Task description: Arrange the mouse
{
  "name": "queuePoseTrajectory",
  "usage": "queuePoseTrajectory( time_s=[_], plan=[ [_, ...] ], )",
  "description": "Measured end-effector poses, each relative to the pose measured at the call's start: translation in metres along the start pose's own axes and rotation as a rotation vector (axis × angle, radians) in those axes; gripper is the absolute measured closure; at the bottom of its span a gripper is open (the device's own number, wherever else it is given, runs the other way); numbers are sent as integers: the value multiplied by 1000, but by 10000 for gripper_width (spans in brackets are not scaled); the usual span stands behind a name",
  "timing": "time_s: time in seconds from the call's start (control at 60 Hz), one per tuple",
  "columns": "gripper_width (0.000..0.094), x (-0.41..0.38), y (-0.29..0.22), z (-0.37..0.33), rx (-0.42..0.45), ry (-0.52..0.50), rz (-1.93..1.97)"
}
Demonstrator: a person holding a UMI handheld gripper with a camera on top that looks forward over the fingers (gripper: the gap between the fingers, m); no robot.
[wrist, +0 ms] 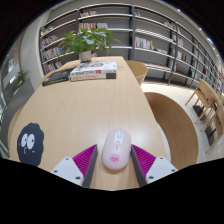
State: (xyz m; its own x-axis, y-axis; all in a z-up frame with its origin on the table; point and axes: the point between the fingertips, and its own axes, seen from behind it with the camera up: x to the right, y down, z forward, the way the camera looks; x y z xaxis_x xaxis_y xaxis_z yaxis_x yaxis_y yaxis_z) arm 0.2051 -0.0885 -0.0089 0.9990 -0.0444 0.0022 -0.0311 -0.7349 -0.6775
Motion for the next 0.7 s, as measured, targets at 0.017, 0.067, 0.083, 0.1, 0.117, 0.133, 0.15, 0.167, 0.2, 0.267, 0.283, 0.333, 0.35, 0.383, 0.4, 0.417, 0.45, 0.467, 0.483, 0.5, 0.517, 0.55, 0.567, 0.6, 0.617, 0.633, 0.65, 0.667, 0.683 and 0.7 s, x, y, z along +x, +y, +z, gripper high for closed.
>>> queuePoseTrajectory(
  time_s=[0.017,0.067,0.083,0.1,0.117,0.133,0.15,0.167,0.2,0.267,0.283,0.333,0.35,0.383,0.4,0.417,0.45,0.467,0.483,0.5,0.517,0.55,0.567,0.6,0.617,0.633,0.65,0.667,0.683,0.7],
  plan=[
    [296,-1,-2,2,-1,-2,-2],
    [329,-1,-5,5,-4,0,-3],
    [341,-2,-7,7,-6,2,-3],
    [359,-3,-8,8,-7,2,-3],
    [382,-3,-9,8,-8,2,-4],
    [407,-4,-10,9,-9,2,-5],
    [433,-5,-10,9,-11,2,-4],
    [448,-6,-11,10,-11,1,-3],
    [457,-6,-10,10,-15,4,-4],
    [495,-7,-11,11,-20,11,1],
    [506,-7,-11,11,-21,12,2],
    [548,-7,-11,11,-35,21,4],
    [569,-7,-11,11,-42,25,9],
    [583,-7,-10,11,-58,34,16],
    [601,-7,-11,10,-63,40,16],
    [600,-8,-12,8,-67,47,16],
    [601,-10,-19,2,-68,57,17],
    [601,-12,-26,-2,-59,60,23],
    [601,-15,-34,-6,-44,63,31],
    [601,-18,-44,-11,-26,67,39],
    [601,-21,-55,-16,-8,71,44],
    [600,-29,-75,-29,33,80,47],
    [601,-34,-89,-36,55,84,50],
    [601,-46,-113,-52,107,84,57],
    [600,-54,-125,-60,131,81,59],
    [601,-62,-136,-68,151,78,58],
    [601,-70,-146,-77,171,76,57],
    [601,-78,-157,-83,187,76,55],
    [601,-87,-165,-91,208,75,53],
    [601,-96,-174,-101,230,73,51]
  ],
)
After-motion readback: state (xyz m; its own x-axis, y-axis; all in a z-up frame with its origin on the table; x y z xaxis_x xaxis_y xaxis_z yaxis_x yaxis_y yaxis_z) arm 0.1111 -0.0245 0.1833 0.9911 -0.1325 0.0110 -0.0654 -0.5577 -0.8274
